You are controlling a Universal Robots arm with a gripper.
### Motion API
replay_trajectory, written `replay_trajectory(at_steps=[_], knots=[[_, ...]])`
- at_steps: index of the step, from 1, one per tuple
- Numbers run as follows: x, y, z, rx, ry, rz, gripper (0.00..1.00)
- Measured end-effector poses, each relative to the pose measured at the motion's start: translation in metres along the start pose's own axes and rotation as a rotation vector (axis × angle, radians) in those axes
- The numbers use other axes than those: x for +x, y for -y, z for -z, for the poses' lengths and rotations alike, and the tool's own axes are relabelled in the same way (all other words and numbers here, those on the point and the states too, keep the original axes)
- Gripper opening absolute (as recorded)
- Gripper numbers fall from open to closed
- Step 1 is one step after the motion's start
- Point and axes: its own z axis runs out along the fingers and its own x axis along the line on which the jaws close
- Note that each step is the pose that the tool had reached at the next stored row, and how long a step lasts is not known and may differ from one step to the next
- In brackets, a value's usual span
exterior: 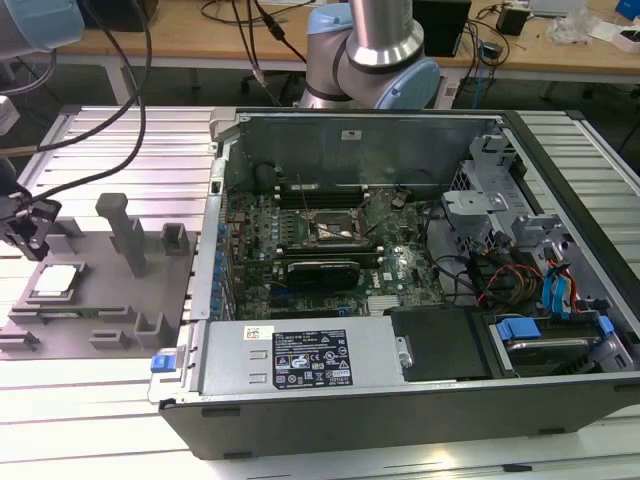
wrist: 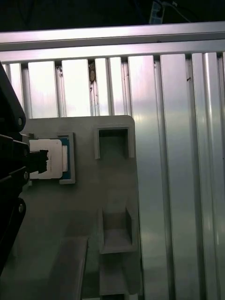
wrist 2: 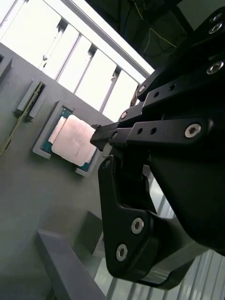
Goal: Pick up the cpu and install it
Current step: 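Pick up the cpu and move it towards the insertion slot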
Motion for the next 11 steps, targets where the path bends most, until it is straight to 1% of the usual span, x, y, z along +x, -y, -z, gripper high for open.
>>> replay_trajectory(at_steps=[3,5,7,9,11], knots=[[0.0001,0.0006,-0.0069,0.0,0.0,0.0,0.11],[0.0001,0.0015,-0.0132,0.0,0.0,0.0,0.11],[0.0002,0.0024,-0.0161,0.0001,-0.0001,0.0,0.11],[0.0002,0.004,-0.0208,0.0,0.0,0.0,0.11],[0.0,0.0051,-0.0216,0.0,0.0,0.0,0.11]])
